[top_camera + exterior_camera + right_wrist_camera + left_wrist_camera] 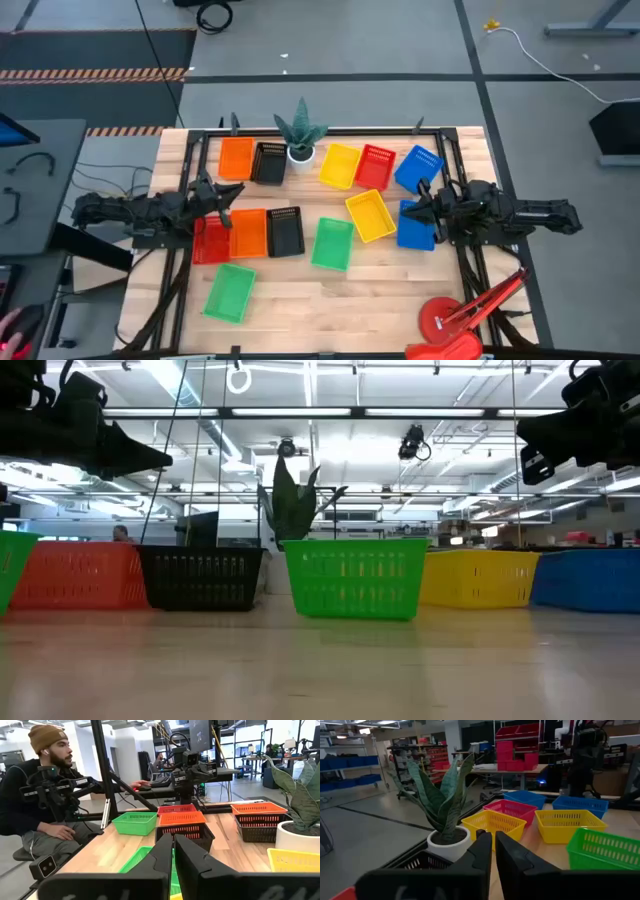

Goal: Stack baskets by color

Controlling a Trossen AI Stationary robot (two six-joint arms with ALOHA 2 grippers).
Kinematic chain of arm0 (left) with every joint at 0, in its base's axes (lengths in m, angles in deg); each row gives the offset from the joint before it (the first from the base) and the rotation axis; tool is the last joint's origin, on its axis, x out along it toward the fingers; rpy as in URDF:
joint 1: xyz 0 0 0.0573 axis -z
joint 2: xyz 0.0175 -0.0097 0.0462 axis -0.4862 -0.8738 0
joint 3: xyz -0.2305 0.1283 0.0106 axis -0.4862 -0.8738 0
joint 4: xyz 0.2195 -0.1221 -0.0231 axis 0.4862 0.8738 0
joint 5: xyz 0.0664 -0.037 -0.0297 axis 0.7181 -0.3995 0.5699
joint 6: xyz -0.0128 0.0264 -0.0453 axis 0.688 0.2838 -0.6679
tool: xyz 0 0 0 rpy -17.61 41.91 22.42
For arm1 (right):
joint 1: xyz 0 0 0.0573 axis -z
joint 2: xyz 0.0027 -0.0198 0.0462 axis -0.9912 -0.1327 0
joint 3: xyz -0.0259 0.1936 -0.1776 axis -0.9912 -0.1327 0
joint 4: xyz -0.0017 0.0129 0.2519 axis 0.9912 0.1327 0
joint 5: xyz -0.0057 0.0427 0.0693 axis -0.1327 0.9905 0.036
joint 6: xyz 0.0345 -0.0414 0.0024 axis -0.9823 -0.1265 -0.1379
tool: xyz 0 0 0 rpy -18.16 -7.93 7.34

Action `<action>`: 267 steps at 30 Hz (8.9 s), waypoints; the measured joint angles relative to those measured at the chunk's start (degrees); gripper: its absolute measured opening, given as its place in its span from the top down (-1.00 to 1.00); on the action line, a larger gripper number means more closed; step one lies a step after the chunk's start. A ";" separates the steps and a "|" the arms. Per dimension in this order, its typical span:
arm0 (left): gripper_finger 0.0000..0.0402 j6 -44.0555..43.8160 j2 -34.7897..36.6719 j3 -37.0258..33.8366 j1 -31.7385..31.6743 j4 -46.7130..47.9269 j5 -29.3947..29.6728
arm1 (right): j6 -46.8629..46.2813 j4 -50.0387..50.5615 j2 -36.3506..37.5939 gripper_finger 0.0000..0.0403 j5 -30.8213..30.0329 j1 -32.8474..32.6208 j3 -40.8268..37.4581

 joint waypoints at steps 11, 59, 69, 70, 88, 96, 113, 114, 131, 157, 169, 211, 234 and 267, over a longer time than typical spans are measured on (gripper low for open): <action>0.85 0.00 0.00 -0.02 0.00 -0.02 0.00 | 0.00 -0.02 0.01 0.88 -0.02 0.00 0.00; 0.82 -0.01 0.02 -0.01 0.00 -0.02 -0.01 | -15.97 -16.44 -0.05 0.88 -8.93 -0.04 0.00; 0.87 0.00 0.02 -0.02 0.00 -0.02 0.00 | -7.61 -15.50 -12.50 0.98 -10.44 -4.02 5.51; 0.87 -0.02 0.02 -0.02 0.00 -0.01 -0.02 | -6.94 -13.43 -15.31 0.98 -12.01 -4.49 7.04; 0.86 -2.47 0.02 -0.01 0.00 -0.16 -0.02 | -13.53 48.41 -62.93 0.81 -34.75 4.09 47.62; 0.82 -12.76 0.02 0.00 0.00 -0.17 -0.05 | -18.43 63.61 -74.31 0.41 -31.33 9.88 53.77; 0.83 -21.11 0.02 -0.02 0.00 -0.09 -0.02 | -16.37 55.47 -76.89 0.02 -34.71 13.85 45.45; 0.82 -21.11 0.02 -0.01 0.00 -0.10 -0.02 | -15.84 54.27 -76.89 0.02 -34.56 14.32 44.93; 0.84 -24.11 0.02 -0.02 0.00 -0.09 -0.02 | -9.86 46.61 -76.78 0.87 -28.18 21.59 40.16; 0.85 -24.11 0.02 -0.02 0.00 -0.11 -0.02 | 24.67 60.57 -76.91 0.95 -28.85 18.00 46.80; 0.81 -24.11 0.02 -0.02 0.00 -0.11 -0.01 | 33.62 56.69 -76.87 0.94 -28.87 24.19 41.27; 0.83 -24.13 0.02 -0.01 0.02 -0.12 -0.02 | 21.83 61.81 -76.78 0.45 -37.12 22.18 43.12; 0.85 -28.57 0.00 -0.02 0.00 -0.13 -0.01 | -7.63 42.31 -76.76 0.43 -36.99 2.39 49.44; 0.84 -30.47 0.00 -0.02 0.00 -0.11 -0.02 | -6.30 18.56 -96.99 0.40 -32.97 12.51 51.08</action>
